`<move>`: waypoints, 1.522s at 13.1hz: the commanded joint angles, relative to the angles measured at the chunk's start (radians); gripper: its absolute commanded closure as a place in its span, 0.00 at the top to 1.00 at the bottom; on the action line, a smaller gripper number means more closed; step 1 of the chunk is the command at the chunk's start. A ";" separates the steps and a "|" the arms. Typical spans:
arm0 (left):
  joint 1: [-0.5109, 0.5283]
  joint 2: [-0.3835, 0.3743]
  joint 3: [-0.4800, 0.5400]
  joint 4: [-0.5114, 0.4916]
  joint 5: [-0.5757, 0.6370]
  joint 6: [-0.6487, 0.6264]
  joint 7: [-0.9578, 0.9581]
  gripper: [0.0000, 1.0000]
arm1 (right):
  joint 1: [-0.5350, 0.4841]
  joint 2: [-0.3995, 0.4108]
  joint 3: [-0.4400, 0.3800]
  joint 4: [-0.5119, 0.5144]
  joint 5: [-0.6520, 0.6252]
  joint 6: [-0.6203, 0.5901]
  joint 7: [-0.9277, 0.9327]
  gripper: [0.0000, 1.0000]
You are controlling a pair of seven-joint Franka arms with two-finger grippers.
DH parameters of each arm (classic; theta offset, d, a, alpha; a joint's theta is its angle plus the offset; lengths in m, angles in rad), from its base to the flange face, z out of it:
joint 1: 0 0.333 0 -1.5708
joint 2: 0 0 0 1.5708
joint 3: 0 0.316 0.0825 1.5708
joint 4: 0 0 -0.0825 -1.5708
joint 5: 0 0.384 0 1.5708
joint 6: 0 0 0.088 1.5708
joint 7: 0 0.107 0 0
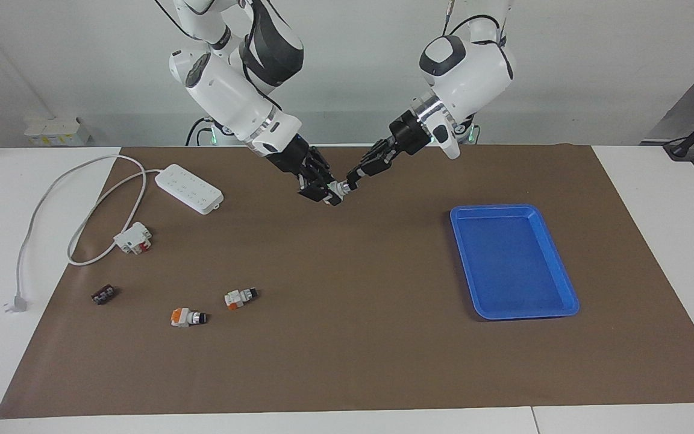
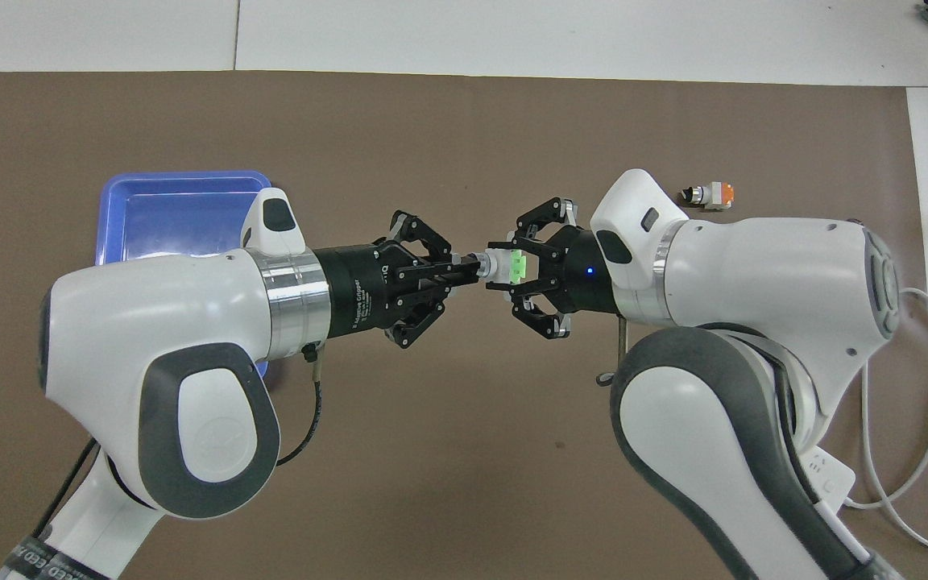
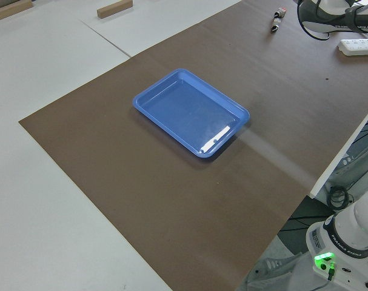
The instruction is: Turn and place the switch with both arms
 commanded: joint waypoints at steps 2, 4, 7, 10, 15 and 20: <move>0.007 -0.003 -0.001 0.017 0.003 0.055 -0.012 0.00 | 0.007 -0.004 0.015 -0.024 0.019 -0.016 0.018 0.00; 0.007 -0.002 0.000 0.018 0.006 0.057 -0.008 0.00 | 0.007 -0.007 0.015 -0.024 0.017 -0.016 0.026 0.53; 0.002 0.004 -0.003 0.018 0.066 0.107 0.018 0.00 | 0.009 -0.006 0.015 -0.023 0.016 0.012 0.029 1.00; 0.004 0.012 -0.003 0.028 0.208 0.107 0.036 0.00 | 0.033 -0.004 0.015 -0.024 0.013 0.027 0.029 1.00; 0.020 0.012 -0.001 0.017 0.405 0.087 0.192 0.00 | 0.033 -0.006 0.015 -0.029 0.011 0.027 0.029 1.00; 0.166 -0.003 0.002 0.006 0.514 -0.086 0.456 0.00 | 0.010 0.003 0.009 -0.027 -0.038 0.027 0.032 1.00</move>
